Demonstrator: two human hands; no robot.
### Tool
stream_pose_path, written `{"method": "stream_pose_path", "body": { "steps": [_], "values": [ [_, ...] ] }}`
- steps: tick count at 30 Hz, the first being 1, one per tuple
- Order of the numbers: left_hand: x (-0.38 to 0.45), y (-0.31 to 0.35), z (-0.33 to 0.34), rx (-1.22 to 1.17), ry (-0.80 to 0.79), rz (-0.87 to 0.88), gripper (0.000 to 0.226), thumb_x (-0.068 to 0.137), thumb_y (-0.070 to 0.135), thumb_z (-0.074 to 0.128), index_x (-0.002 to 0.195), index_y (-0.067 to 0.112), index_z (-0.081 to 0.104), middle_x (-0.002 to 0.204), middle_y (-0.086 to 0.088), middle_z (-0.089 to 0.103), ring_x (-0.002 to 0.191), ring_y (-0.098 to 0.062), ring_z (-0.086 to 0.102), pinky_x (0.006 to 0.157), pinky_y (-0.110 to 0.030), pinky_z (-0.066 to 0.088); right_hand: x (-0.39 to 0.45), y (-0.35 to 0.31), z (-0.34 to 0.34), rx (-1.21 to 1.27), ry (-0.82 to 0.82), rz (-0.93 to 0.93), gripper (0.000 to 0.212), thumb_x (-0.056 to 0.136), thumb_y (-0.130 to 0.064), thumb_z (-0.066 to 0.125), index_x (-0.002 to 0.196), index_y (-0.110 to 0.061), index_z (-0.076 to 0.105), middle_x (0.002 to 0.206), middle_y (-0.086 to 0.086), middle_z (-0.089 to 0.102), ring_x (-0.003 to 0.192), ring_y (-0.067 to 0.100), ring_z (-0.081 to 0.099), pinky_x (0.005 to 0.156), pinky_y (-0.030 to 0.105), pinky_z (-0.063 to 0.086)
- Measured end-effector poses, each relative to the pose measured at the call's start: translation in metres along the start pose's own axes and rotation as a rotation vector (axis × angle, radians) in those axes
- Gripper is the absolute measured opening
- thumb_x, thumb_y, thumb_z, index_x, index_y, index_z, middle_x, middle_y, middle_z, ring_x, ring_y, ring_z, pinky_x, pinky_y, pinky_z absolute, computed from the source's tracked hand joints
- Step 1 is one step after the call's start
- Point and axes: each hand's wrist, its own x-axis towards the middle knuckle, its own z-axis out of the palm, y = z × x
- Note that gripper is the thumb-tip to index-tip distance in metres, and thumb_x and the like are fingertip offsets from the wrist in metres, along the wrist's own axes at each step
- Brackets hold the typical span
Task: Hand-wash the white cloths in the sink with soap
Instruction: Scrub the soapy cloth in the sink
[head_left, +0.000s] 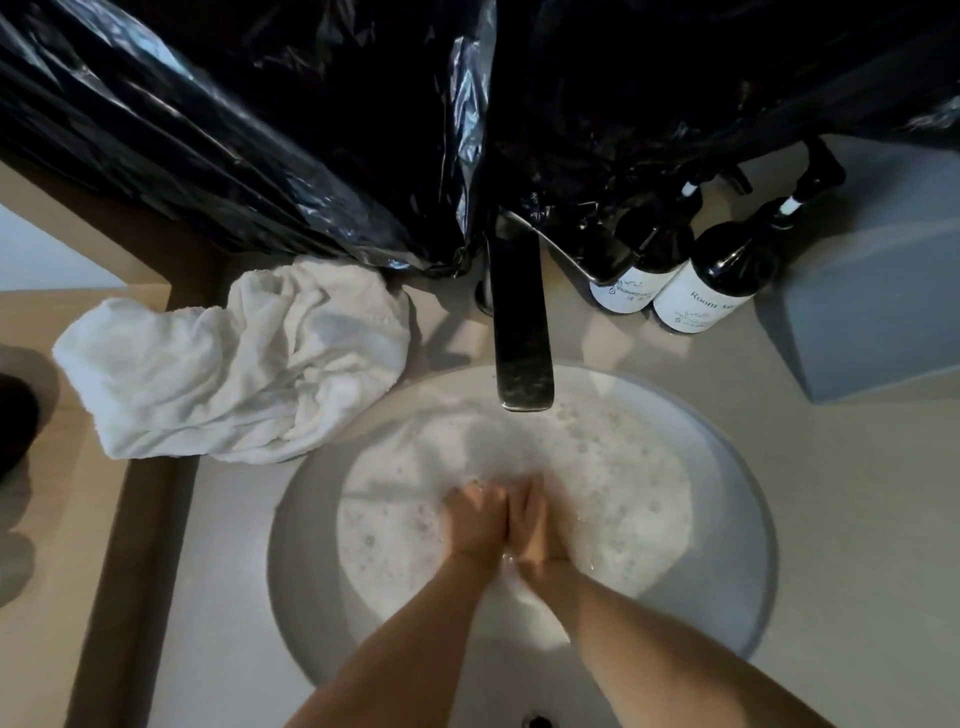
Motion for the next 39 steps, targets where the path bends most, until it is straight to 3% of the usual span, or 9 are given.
{"method": "stream_pose_path", "body": {
  "steps": [5, 10, 13, 17, 21, 25, 29, 36, 39],
  "values": [
    [-0.013, 0.015, -0.017, -0.229, 0.019, -0.162, 0.060, 0.083, 0.042, 0.039, 0.124, 0.002, 0.057, 0.114, -0.018, 0.063, 0.105, -0.030, 0.061, 0.080, -0.028, 0.044, 0.001, -0.015, -0.030, 0.051, -0.064, 0.032, 0.011, 0.096, -0.034, 0.055, 0.090, -0.025, 0.059, 0.096, -0.001, 0.064, 0.095, 0.019, 0.058, 0.086, 0.022, 0.044],
    [-0.038, 0.029, -0.030, -0.485, 0.035, -0.043, 0.048, 0.085, 0.051, 0.052, 0.070, 0.010, 0.072, 0.076, -0.015, 0.072, 0.083, -0.036, 0.068, 0.081, -0.044, 0.053, -0.017, -0.011, -0.069, 0.300, 0.061, -0.140, 0.045, 0.087, -0.050, 0.056, 0.127, -0.029, 0.049, 0.136, 0.001, 0.050, 0.122, 0.015, 0.051, 0.101, 0.029, 0.041],
    [-0.057, 0.040, -0.039, -0.560, -0.046, -0.068, 0.048, 0.089, 0.041, 0.052, 0.081, -0.004, 0.068, 0.082, -0.022, 0.072, 0.079, -0.035, 0.069, 0.078, -0.047, 0.055, -0.028, -0.015, -0.079, 0.580, -0.094, 0.088, 0.040, 0.097, -0.053, 0.044, 0.121, -0.025, 0.058, 0.118, 0.002, 0.067, 0.101, 0.013, 0.064, 0.083, 0.026, 0.050],
    [-0.070, 0.040, -0.067, -0.504, -0.018, 0.032, 0.043, 0.095, 0.038, 0.054, 0.079, 0.002, 0.071, 0.084, -0.013, 0.074, 0.084, -0.031, 0.070, 0.086, -0.044, 0.055, -0.046, -0.033, -0.083, 0.332, -0.084, 0.049, 0.044, 0.092, -0.056, 0.052, 0.091, -0.015, 0.067, 0.094, 0.004, 0.072, 0.084, 0.017, 0.066, 0.088, 0.031, 0.047],
    [-0.066, 0.024, -0.111, -0.165, 0.007, 0.199, 0.046, 0.094, 0.042, 0.054, 0.060, 0.013, 0.059, 0.063, -0.002, 0.059, 0.063, -0.021, 0.054, 0.069, -0.033, 0.045, -0.058, -0.050, -0.102, -0.053, -0.030, -0.218, 0.060, 0.079, -0.068, 0.061, 0.051, -0.015, 0.057, 0.050, 0.001, 0.054, 0.051, 0.020, 0.053, 0.060, 0.034, 0.041],
    [-0.058, 0.004, -0.119, 0.361, -0.070, 0.291, 0.043, 0.099, 0.039, 0.044, 0.065, 0.013, 0.050, 0.077, -0.007, 0.055, 0.069, -0.021, 0.053, 0.065, -0.029, 0.036, -0.071, -0.050, -0.109, -0.586, -0.179, -0.347, 0.055, 0.087, -0.067, 0.051, 0.098, -0.016, 0.071, 0.097, -0.004, 0.071, 0.097, 0.018, 0.065, 0.086, 0.028, 0.047],
    [-0.048, -0.016, -0.100, 0.883, -0.143, 0.326, 0.034, 0.097, 0.032, 0.036, 0.106, 0.020, 0.066, 0.117, -0.004, 0.053, 0.112, -0.024, 0.050, 0.096, -0.037, 0.035, -0.068, -0.024, -0.104, -0.730, -0.453, -0.343, 0.044, 0.097, -0.051, 0.047, 0.088, -0.012, 0.064, 0.089, 0.003, 0.064, 0.091, 0.024, 0.063, 0.079, 0.033, 0.046],
    [-0.040, -0.015, -0.056, 0.809, -0.235, 0.584, 0.054, 0.087, 0.053, 0.022, 0.122, 0.032, 0.058, 0.127, 0.010, 0.059, 0.120, -0.016, 0.053, 0.098, -0.035, 0.038, -0.049, -0.001, -0.070, -0.934, -0.068, -0.386, 0.036, 0.099, -0.041, 0.033, 0.125, -0.027, 0.054, 0.132, -0.006, 0.051, 0.123, 0.021, 0.046, 0.101, 0.034, 0.030],
    [-0.038, -0.014, -0.039, 0.869, -0.085, 0.545, 0.040, 0.096, 0.047, 0.028, 0.104, 0.024, 0.060, 0.109, 0.004, 0.062, 0.108, -0.018, 0.057, 0.084, -0.033, 0.045, -0.052, 0.005, -0.053, -1.004, 0.016, -0.334, 0.042, 0.088, -0.044, 0.025, 0.107, -0.027, 0.058, 0.104, 0.002, 0.065, 0.099, 0.030, 0.059, 0.093, 0.044, 0.038]
  ]
}}
